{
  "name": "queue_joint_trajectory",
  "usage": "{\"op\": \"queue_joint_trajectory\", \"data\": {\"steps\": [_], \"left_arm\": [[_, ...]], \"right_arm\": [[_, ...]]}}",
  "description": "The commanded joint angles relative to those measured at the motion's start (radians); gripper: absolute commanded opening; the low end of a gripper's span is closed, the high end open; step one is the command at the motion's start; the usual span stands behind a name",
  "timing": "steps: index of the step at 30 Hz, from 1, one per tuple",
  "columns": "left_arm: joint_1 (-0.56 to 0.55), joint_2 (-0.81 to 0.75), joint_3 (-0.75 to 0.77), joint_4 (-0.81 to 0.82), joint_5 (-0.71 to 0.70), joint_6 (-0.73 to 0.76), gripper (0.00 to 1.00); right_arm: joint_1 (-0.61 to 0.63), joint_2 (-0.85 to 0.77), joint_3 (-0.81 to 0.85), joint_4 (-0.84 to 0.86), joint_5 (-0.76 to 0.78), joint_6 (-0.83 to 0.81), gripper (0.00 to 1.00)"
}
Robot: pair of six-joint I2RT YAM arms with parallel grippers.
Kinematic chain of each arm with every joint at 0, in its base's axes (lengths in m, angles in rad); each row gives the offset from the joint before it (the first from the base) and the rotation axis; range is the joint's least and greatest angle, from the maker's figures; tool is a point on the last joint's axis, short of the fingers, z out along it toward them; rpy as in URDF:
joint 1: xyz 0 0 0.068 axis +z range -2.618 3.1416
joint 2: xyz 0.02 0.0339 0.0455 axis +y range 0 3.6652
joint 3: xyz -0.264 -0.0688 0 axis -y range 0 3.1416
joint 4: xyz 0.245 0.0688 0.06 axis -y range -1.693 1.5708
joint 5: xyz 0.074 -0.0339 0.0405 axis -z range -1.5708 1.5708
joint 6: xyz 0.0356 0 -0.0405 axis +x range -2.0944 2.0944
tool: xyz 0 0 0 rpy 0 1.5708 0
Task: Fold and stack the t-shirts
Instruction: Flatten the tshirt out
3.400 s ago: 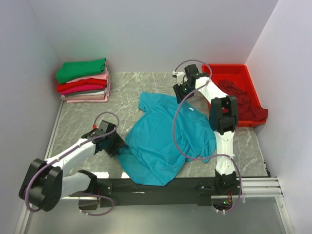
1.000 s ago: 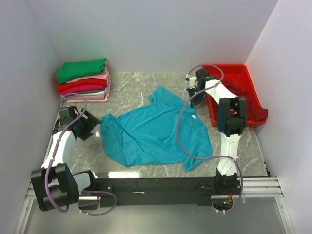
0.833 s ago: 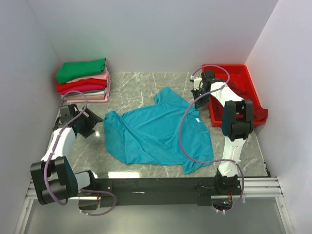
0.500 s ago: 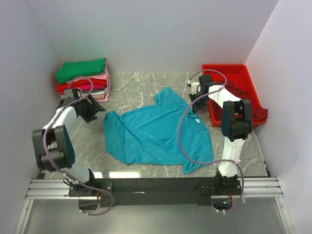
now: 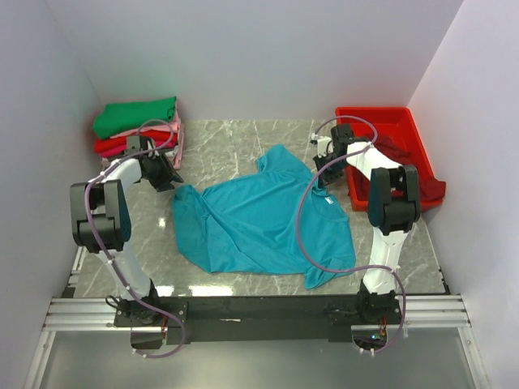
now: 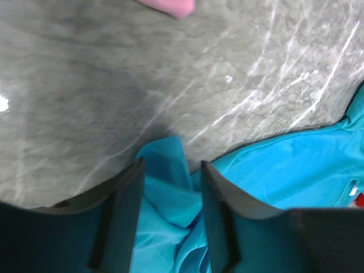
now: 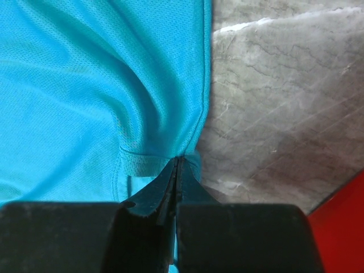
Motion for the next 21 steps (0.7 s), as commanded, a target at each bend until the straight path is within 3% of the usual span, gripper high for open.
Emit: {"op": "queue_joint_trajectory", "data": {"steps": [1,6,9,10,17,21], "left_arm": [[-0.027,0.026,0.043,-0.032,0.003,0.034,0.46],[-0.032,-0.039,-0.038,-0.021,0.017,0.025,0.36],[-0.033,-0.066,-0.072,-0.031,-0.001,0.023,0.15],[-0.030,-0.071,-0.076,-0.042,-0.009,0.022,0.01],[0.046,-0.221,-0.198,-0.036,-0.121,-0.021,0.00],[0.193,-0.376,-0.311,-0.006,-0.132,-0.072,0.00]], "right_arm": [[0.005,-0.021,-0.017,0.022,-0.021,-0.008,0.00],[0.005,-0.032,-0.019,0.025,-0.021,-0.011,0.00],[0.005,-0.037,-0.016,0.024,-0.021,-0.009,0.00],[0.003,-0.040,-0.016,0.022,-0.021,-0.009,0.00],[0.003,-0.082,-0.036,0.035,-0.004,-0.014,0.00],[0.003,-0.106,-0.045,0.042,0.019,-0.024,0.00]]}}
